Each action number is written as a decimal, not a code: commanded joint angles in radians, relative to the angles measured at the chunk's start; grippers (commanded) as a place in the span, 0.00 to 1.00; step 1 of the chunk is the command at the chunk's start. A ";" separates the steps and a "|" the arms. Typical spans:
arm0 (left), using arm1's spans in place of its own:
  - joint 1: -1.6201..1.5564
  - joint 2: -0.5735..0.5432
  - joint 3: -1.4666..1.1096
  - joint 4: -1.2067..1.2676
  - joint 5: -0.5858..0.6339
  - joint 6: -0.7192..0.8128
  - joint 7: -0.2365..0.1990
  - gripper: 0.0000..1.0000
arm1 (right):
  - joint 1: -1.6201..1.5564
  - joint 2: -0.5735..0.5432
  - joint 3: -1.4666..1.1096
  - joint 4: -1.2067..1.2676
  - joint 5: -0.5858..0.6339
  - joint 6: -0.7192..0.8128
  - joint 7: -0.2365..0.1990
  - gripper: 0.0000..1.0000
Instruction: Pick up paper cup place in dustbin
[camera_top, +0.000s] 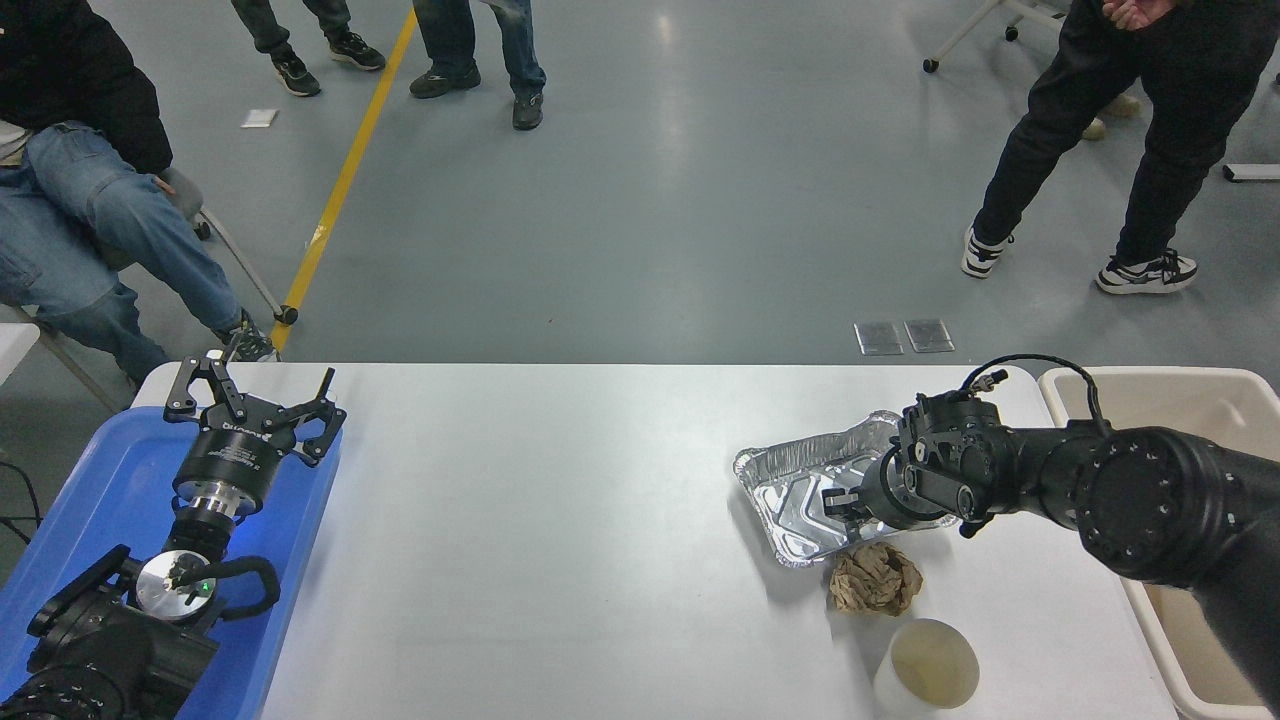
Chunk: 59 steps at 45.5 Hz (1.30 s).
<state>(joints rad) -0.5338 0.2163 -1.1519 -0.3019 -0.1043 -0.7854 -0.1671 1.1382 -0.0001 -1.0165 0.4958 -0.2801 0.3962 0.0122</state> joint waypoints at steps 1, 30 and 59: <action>-0.002 0.000 -0.005 0.000 -0.002 0.000 0.004 0.99 | 0.000 0.000 -0.001 -0.002 0.001 0.000 0.000 0.00; -0.002 0.003 0.003 0.000 0.000 0.000 0.000 0.99 | 0.443 -0.087 0.030 0.291 0.038 0.193 0.000 1.00; 0.000 0.003 0.000 0.001 -0.002 0.000 0.000 0.99 | 1.304 -0.485 -0.155 0.986 -0.079 0.389 -0.001 1.00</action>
<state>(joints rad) -0.5338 0.2193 -1.1503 -0.3009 -0.1059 -0.7854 -0.1673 2.1264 -0.3346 -1.0836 1.2198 -0.2956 0.7557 0.0115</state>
